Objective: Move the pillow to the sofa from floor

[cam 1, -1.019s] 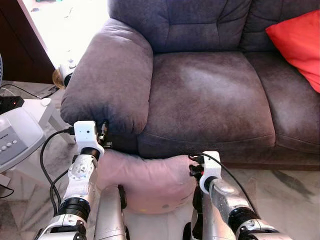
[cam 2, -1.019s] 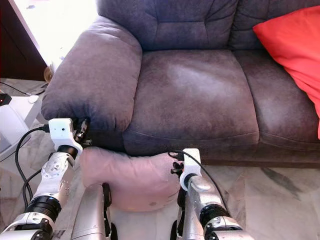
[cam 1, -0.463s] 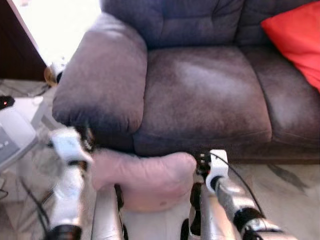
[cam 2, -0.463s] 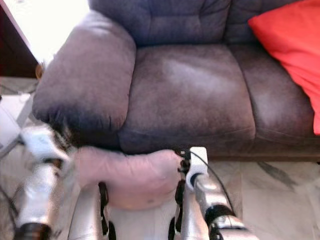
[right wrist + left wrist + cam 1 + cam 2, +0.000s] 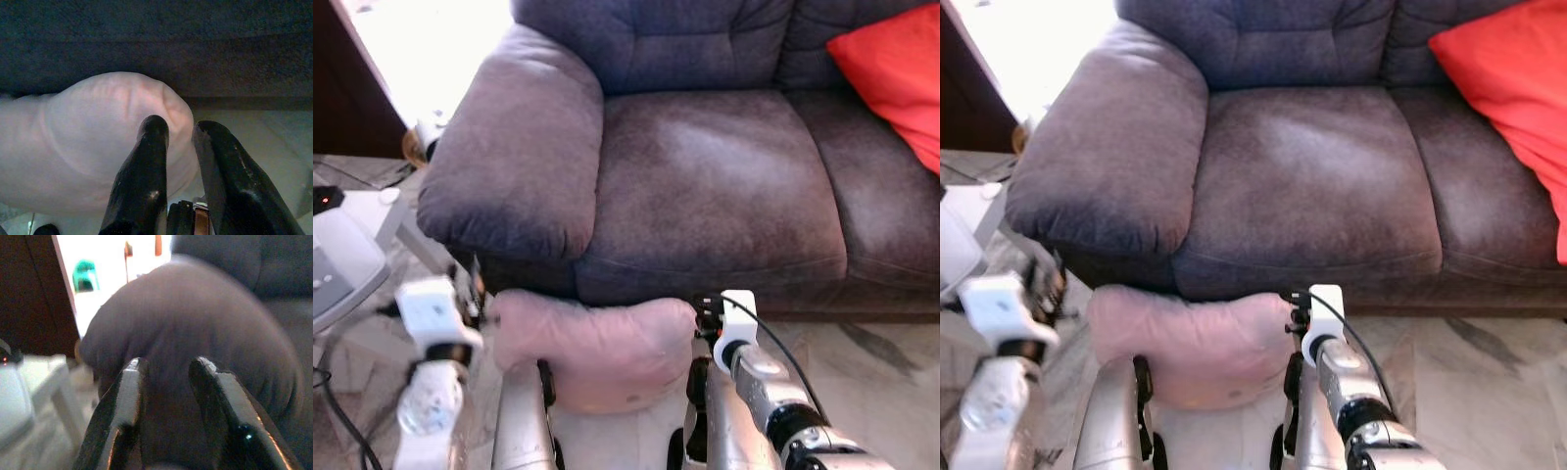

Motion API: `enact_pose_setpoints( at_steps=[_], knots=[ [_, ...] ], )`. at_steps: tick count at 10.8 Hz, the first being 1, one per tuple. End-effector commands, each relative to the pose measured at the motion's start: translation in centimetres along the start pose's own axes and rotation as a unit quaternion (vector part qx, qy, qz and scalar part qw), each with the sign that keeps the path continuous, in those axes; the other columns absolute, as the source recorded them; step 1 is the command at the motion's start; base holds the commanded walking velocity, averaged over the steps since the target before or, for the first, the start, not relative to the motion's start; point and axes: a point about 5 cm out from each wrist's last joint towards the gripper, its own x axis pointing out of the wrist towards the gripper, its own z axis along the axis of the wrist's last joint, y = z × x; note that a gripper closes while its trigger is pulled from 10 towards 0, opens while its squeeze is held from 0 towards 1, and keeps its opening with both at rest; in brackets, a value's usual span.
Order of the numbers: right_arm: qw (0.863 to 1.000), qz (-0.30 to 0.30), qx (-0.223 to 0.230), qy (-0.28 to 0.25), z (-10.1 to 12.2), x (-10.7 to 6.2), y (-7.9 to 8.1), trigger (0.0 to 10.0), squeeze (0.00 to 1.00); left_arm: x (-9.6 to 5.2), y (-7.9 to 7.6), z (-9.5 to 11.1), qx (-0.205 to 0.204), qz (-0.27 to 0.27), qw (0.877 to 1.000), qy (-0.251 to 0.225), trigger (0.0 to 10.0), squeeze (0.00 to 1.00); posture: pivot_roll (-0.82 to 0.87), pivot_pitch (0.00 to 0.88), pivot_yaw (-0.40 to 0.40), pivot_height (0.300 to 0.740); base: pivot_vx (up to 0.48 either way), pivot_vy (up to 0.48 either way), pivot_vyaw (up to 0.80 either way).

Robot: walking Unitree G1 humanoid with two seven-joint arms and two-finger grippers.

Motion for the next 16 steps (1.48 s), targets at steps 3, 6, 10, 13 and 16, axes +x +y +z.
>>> enact_pose_setpoints(
  at_steps=[3, 6, 10, 13, 16],
  knots=[
    [1.0, -0.011, -0.005, 0.014, -1.0, -0.1, -0.1, 10.0, 0.0, -0.1, -0.3, 0.3, 0.023, -0.007, 1.0, 0.012, 10.0, 0.0, 0.19, 0.206, 0.003, 0.503, 0.0, 0.0, 0.0],
    [1.0, 0.007, 0.008, -0.013, -0.3, 0.0, 0.4, 10.0, 0.0, 0.7, -0.8, 0.6, 0.016, -0.015, 1.0, 0.017, 10.0, 0.0, 0.19, 0.215, 0.005, 0.503, 0.0, 0.0, 0.0],
    [0.998, 0.013, 0.024, -0.056, 1.1, 0.0, 0.3, 10.0, 0.0, 1.1, -0.8, 0.9, 0.012, -0.014, 1.0, 0.015, 10.0, 0.0, 0.19, 0.217, 0.006, 0.486, 0.0, 0.0, 0.0],
    [0.996, 0.087, 0.013, -0.02, 0.5, 0.2, 1.8, 10.0, 0.0, 1.3, -1.0, 0.7, 0.01, -0.016, 1.0, 0.024, 10.0, 0.0, 0.19, 0.215, 0.005, 0.486, 0.0, 0.0, 0.0],
    [0.995, 0.096, 0.018, -0.014, 1.0, 0.3, 1.5, 10.0, 1.0, 1.6, -1.2, 0.5, 0.003, -0.017, 0.999, 0.027, 10.0, 0.0, 0.19, 0.209, 0.004, 0.486, 0.0, 0.0, 0.0]
  ],
)
